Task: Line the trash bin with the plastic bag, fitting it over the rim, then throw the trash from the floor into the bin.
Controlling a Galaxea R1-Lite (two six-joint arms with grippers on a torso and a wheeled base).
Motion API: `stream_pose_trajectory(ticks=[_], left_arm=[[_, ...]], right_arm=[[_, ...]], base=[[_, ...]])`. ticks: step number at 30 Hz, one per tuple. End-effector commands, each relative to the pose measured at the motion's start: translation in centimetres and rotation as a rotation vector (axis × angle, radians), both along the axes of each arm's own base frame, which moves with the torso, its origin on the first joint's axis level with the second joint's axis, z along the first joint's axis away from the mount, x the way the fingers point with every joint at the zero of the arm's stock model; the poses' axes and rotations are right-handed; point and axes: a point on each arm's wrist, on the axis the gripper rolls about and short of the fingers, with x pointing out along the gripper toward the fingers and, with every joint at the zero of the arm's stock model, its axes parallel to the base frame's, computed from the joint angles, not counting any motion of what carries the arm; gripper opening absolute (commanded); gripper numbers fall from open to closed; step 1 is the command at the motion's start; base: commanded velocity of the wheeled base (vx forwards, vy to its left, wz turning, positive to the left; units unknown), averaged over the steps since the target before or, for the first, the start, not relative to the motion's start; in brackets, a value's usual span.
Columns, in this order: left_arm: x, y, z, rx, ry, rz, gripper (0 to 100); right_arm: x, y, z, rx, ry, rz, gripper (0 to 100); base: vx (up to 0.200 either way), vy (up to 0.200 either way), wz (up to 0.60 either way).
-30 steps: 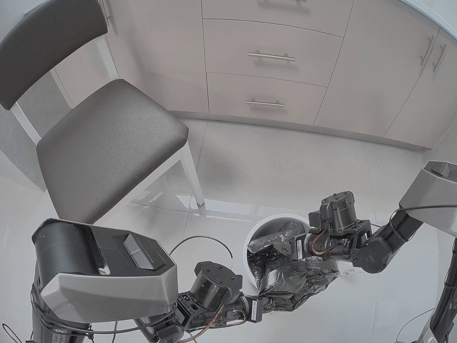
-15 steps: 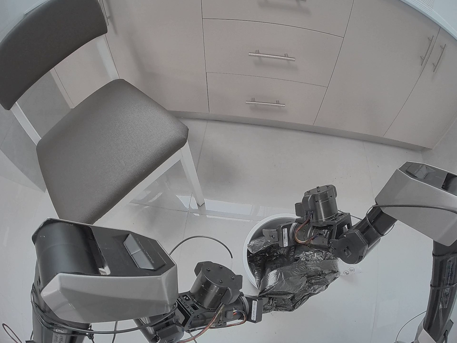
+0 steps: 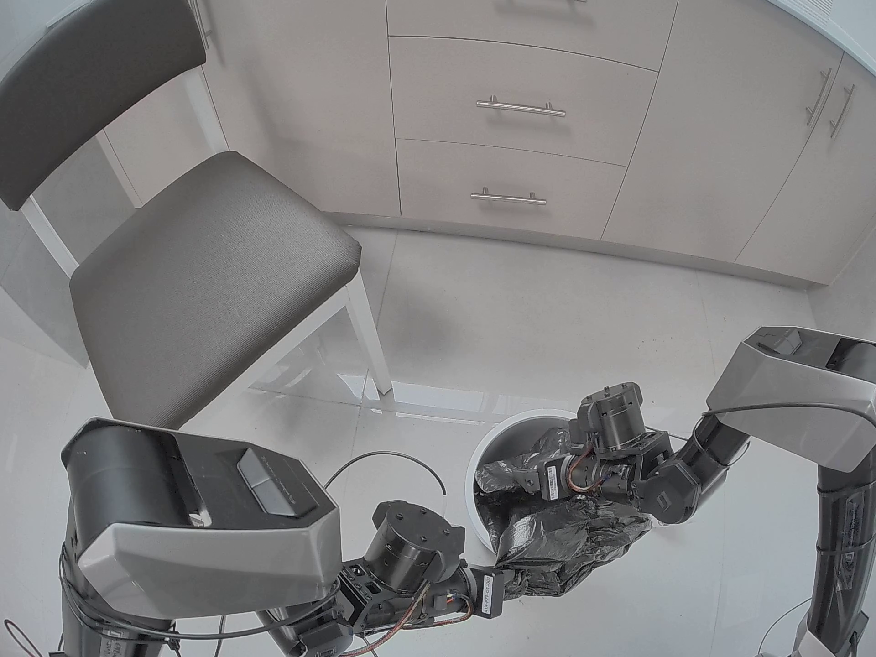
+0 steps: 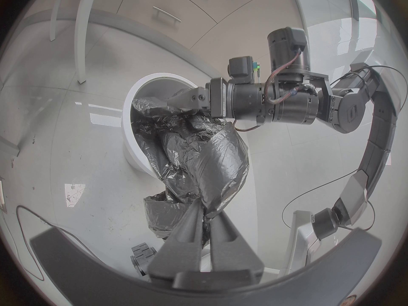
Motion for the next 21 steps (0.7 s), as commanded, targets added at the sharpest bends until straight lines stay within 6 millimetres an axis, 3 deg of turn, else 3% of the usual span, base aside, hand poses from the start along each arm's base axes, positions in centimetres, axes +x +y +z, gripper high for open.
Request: stream_pose_trajectory(ticks=[1, 8, 21], left_arm=[[0.0, 0.0, 0.0, 0.0, 0.0, 0.0, 0], [0.0, 0.0, 0.0, 0.0, 0.0, 0.0, 0], [0.0, 0.0, 0.0, 0.0, 0.0, 0.0, 0]], right_arm=[[-0.1, -0.3, -1.3, -0.016, 0.033, -0.008, 100], [1.0, -0.5, -3.1, -0.008, 0.009, -0.025, 100], [3.5, -0.4, -4.6, 0.005, -0.012, -0.049, 100]], base=[[0.0, 0.0, 0.0], [0.0, 0.0, 0.0], [0.0, 0.0, 0.0]])
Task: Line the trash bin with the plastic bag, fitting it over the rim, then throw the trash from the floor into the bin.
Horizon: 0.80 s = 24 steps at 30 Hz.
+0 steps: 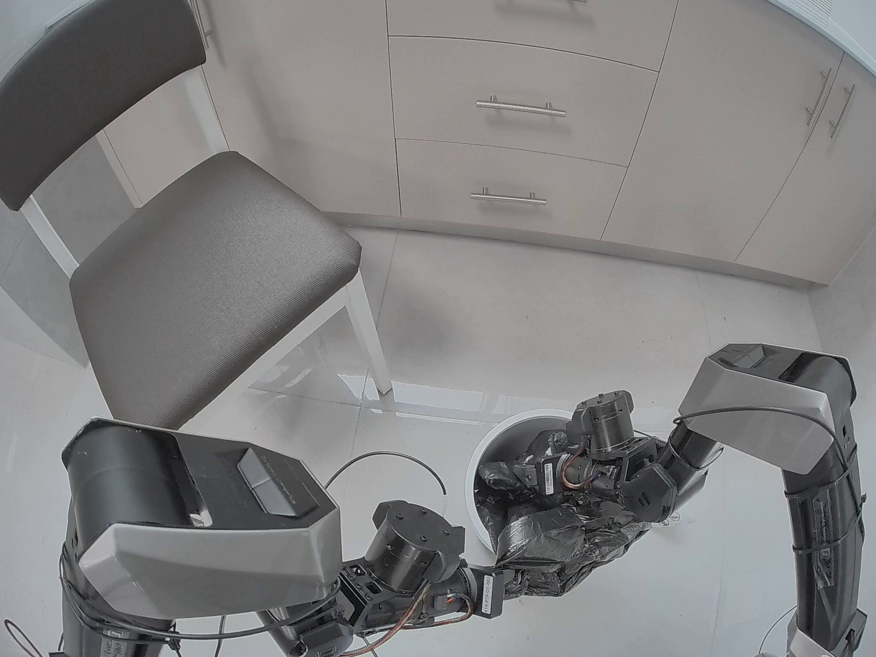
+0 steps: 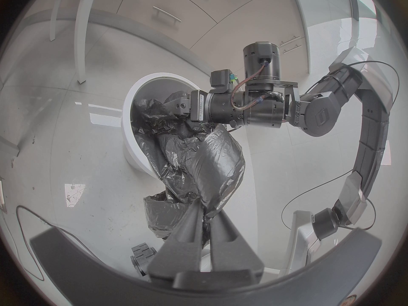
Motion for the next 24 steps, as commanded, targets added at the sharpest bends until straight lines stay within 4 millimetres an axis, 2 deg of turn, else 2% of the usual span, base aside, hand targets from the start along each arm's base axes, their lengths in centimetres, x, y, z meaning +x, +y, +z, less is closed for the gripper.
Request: stream_pose_trajectory(ticks=[1, 7, 13, 15, 19, 20, 21, 23, 24], left_arm=[[0.0, 0.0, 0.0, 0.0, 0.001, 0.0, 0], [0.0, 0.0, 0.0, 0.0, 0.001, 0.0, 0], [0.0, 0.0, 0.0, 0.0, 0.001, 0.0, 0], [0.0, 0.0, 0.0, -0.001, 0.004, 0.003, 0], [0.0, 0.0, 0.1, -0.006, 0.004, 0.008, 0], [0.0, 0.0, 0.1, -0.006, 0.004, 0.008, 0], [0.2, -0.1, 0.2, -0.017, 0.013, 0.02, 0], [0.2, -0.2, 0.4, -0.046, 0.03, 0.041, 0], [0.2, -0.2, 0.4, -0.046, 0.03, 0.041, 0]], right_arm=[[0.7, 0.2, -1.3, -0.004, 0.01, -0.002, 100], [1.3, 0.5, -2.3, -0.006, 0.011, -0.003, 100], [1.4, 0.5, -1.6, 0.001, -0.001, -0.004, 100], [1.2, 0.5, 0.5, 0.019, -0.035, -0.005, 100], [-0.5, -0.2, 5.0, 0.064, -0.08, -0.017, 100], [-0.5, -0.2, 5.0, 0.064, -0.08, -0.017, 100], [-2.1, -1.0, 7.4, 0.079, -0.101, -0.019, 100], [-4.0, -1.9, 9.0, 0.073, -0.112, -0.013, 100], [-4.0, -1.9, 9.0, 0.073, -0.112, -0.013, 100]], base=[[0.0, 0.0, 0.0], [0.0, 0.0, 0.0], [0.0, 0.0, 0.0], [0.0, 0.0, 0.0], [0.0, 0.0, 0.0], [0.0, 0.0, 0.0], [0.0, 0.0, 0.0], [0.0, 0.0, 0.0], [0.0, 0.0, 0.0]])
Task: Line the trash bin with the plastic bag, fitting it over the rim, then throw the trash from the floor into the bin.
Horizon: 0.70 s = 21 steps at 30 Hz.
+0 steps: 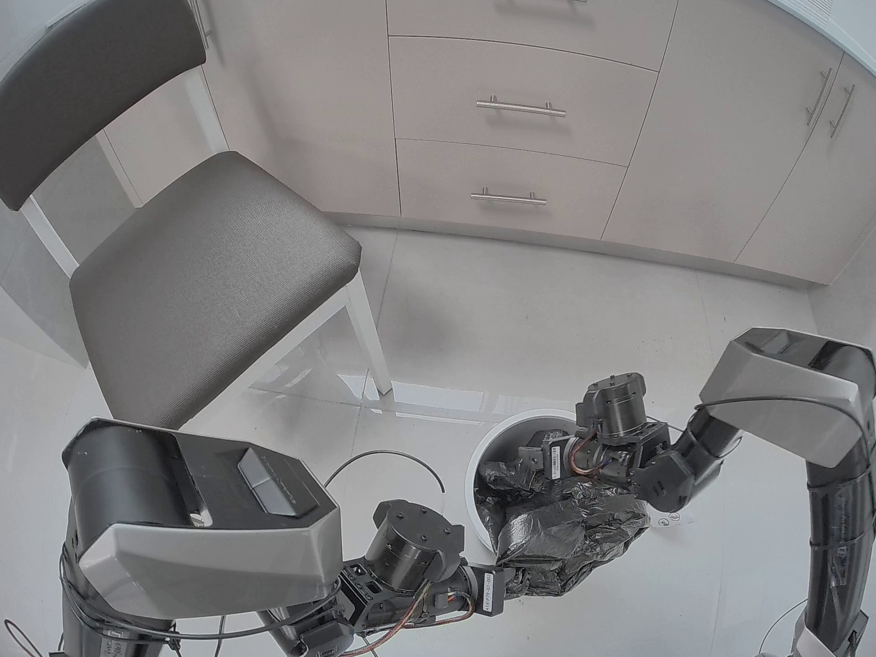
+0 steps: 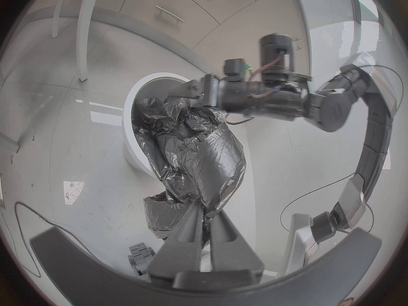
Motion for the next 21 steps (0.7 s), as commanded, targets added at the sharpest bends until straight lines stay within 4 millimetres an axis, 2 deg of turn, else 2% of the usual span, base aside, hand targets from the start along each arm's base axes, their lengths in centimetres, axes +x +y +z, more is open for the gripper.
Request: stream_pose_trajectory(ticks=[1, 4, 5, 6, 7, 11, 18, 21], left_arm=[[0.3, -0.2, 0.6, -0.065, 0.031, 0.049, 0], [0.6, -0.5, 0.8, -0.085, 0.029, 0.06, 0], [1.1, -0.8, 1.1, -0.101, 0.014, 0.082, 0], [1.1, -0.8, 1.1, -0.101, 0.014, 0.082, 0], [1.9, -1.0, 1.4, -0.108, -0.014, 0.149, 0], [3.3, -1.5, 0.9, -0.07, -0.046, 0.224, 0], [5.9, -1.9, 0.9, 0.012, -0.054, 0.348, 0], [6.9, -1.4, 1.3, 0.008, -0.059, 0.375, 0]], right_arm=[[-5.7, -2.6, 7.1, 0.019, -0.075, 0.016, 100], [-7.6, -3.5, 8.0, -0.009, -0.08, 0.044, 100], [-9.0, -4.2, 8.0, -0.052, -0.073, 0.064, 100], [-9.0, -4.2, 8.0, -0.052, -0.073, 0.064, 100], [-10.5, -5.1, 7.7, -0.107, -0.067, 0.083, 100], [-12.9, -6.5, 6.4, -0.14, -0.046, 0.094, 100], [-15.6, -7.5, 4.5, -0.136, -0.059, 0.104, 100], [-15.3, -7.2, 3.4, -0.132, -0.08, 0.106, 100]], base=[[0.0, 0.0, 0.0], [0.0, 0.0, 0.0], [0.0, 0.0, 0.0], [0.0, 0.0, 0.0], [0.0, 0.0, 0.0], [0.0, 0.0, 0.0], [0.0, 0.0, 0.0], [0.0, 0.0, 0.0]])
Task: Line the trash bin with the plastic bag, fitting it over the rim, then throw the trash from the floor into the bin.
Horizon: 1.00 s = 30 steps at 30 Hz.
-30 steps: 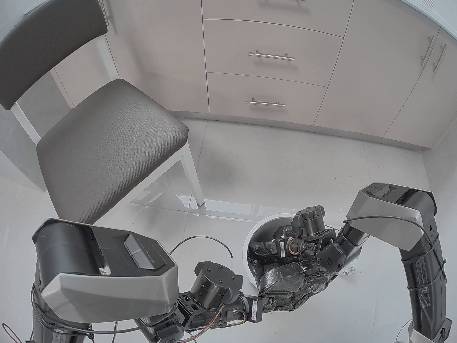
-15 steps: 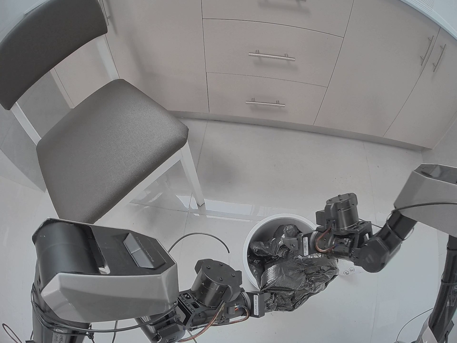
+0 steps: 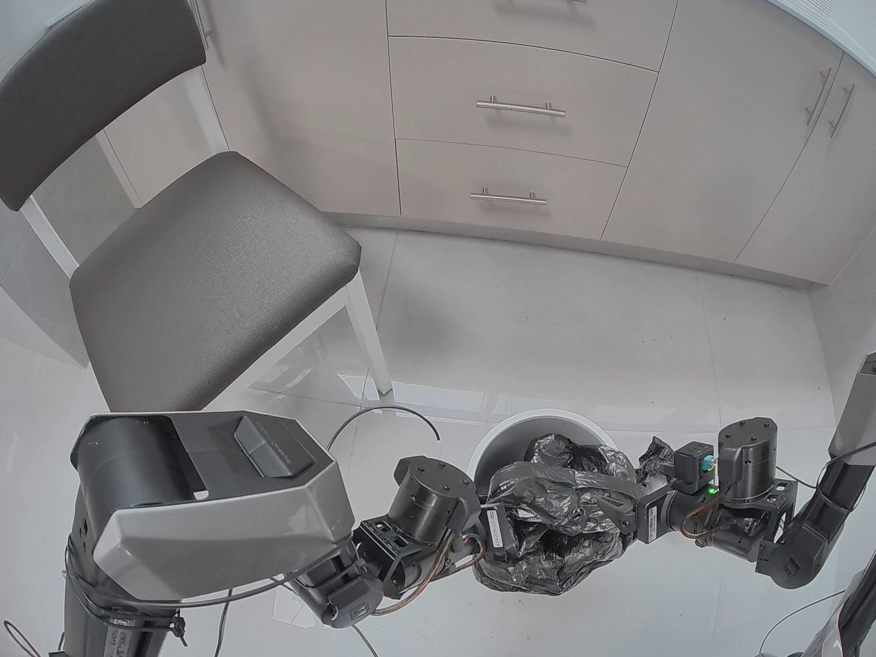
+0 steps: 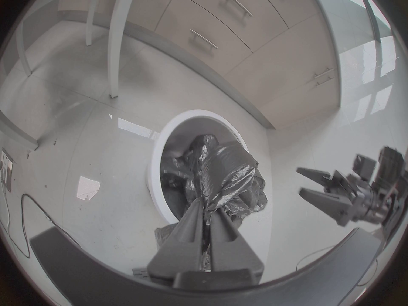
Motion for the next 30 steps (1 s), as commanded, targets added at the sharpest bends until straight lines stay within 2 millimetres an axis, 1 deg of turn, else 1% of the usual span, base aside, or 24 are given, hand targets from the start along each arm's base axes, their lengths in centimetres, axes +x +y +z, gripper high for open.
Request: stream_pose_trajectory(ticks=[1, 2, 4, 6, 7, 8, 9, 10, 11, 12, 15, 16, 17, 22, 30], left_arm=[[2.5, 0.3, 0.4, 0.004, -0.02, 0.081, 0], [2.7, 0.3, 0.6, 0.005, -0.02, 0.087, 0], [2.9, 0.3, 1.0, 0.004, -0.023, 0.093, 0], [3.3, 0.5, 1.7, -0.005, -0.031, 0.106, 0], [3.4, 0.6, 1.9, -0.007, -0.033, 0.109, 0], [3.4, 0.6, 1.9, -0.007, -0.033, 0.109, 0], [3.7, 0.6, 2.6, -0.016, -0.041, 0.115, 0], [3.8, 0.6, 3.3, -0.023, -0.05, 0.116, 0], [3.8, 0.6, 3.3, -0.023, -0.05, 0.116, 0], [3.9, 0.8, 4.2, -0.033, -0.057, 0.118, 0], [4.0, 1.0, 5.3, -0.051, -0.072, 0.12, 0], [4.0, 1.0, 5.3, -0.051, -0.072, 0.12, 0], [4.0, 1.0, 5.6, -0.054, -0.074, 0.119, 0], [3.9, 1.1, 5.4, -0.05, -0.071, 0.118, 0], [3.8, 1.0, 5.3, -0.05, -0.068, 0.113, 0]], right_arm=[[-1.4, -0.4, -2.2, -0.035, 0.042, 0.014, 100], [-1.0, -0.2, -3.1, -0.047, 0.03, 0.008, 100], [-0.7, -0.3, -4.0, -0.068, 0.022, -0.006, 100], [-0.5, -0.3, -5.2, -0.1, 0.033, -0.006, 100], [-0.5, -0.3, -5.6, -0.111, 0.048, -0.003, 100], [-0.5, -0.3, -5.6, -0.111, 0.048, -0.003, 100], [-0.4, -0.2, -6.3, -0.127, 0.066, 0.001, 100], [-0.2, -0.1, -6.6, -0.13, 0.066, 0.003, 100], [-0.2, -0.1, -6.6, -0.13, 0.066, 0.003, 100], [0.5, 0.2, -6.8, -0.128, 0.049, -0.006, 100], [1.5, 0.5, -6.6, -0.126, 0.005, -0.036, 100], [1.5, 0.5, -6.6, -0.126, 0.005, -0.036, 100], [2.1, 0.7, -6.5, -0.116, -0.022, -0.041, 100], [3.4, 0.6, -5.7, -0.114, -0.085, -0.065, 100], [3.6, 0.6, -3.9, -0.09, -0.148, -0.072, 100]], base=[[0.0, 0.0, 0.0], [0.0, 0.0, 0.0], [0.0, 0.0, 0.0], [0.0, 0.0, 0.0], [0.0, 0.0, 0.0], [0.0, 0.0, 0.0], [0.0, 0.0, 0.0], [0.0, 0.0, 0.0], [0.0, 0.0, 0.0], [0.0, 0.0, 0.0], [0.0, 0.0, 0.0], [0.0, 0.0, 0.0], [0.0, 0.0, 0.0], [0.0, 0.0, 0.0], [0.0, 0.0, 0.0]])
